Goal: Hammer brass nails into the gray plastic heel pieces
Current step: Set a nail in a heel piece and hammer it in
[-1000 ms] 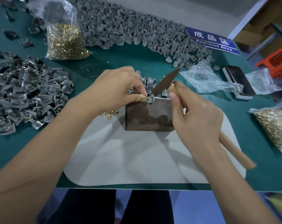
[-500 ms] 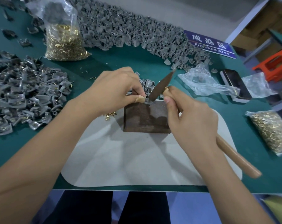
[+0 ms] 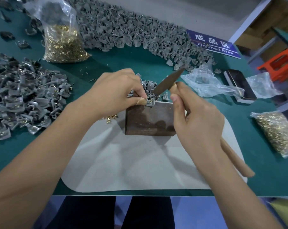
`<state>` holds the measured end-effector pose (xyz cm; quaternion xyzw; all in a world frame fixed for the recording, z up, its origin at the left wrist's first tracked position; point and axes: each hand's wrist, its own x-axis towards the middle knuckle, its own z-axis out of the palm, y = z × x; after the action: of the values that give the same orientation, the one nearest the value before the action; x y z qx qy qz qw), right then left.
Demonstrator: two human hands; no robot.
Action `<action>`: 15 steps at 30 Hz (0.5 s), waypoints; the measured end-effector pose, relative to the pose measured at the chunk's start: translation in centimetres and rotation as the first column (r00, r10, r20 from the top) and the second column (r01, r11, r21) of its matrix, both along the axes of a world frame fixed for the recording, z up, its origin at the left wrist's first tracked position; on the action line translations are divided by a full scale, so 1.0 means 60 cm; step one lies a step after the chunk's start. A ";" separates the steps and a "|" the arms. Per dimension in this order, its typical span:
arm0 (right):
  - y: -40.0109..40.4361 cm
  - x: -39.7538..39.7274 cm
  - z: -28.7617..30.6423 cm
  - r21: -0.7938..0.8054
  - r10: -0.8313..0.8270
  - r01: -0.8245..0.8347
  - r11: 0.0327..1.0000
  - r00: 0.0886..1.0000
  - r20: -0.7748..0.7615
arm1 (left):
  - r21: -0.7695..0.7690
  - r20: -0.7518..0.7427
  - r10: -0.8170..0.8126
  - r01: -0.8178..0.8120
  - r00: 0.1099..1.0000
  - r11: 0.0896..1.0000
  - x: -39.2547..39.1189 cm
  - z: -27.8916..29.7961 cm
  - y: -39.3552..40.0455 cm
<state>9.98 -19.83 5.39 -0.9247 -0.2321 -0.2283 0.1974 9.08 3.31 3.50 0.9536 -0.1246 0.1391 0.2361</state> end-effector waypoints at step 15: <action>-0.001 0.003 -0.003 -0.072 0.004 -0.007 0.997 0.999 -0.040 | -0.011 -0.009 -0.019 0.019 1.000 1.000 0.001 -0.002 0.000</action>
<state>10.17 -19.88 5.23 -0.9349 -0.2388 -0.2007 0.1692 9.14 3.29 3.39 0.9517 -0.1320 0.1330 0.2431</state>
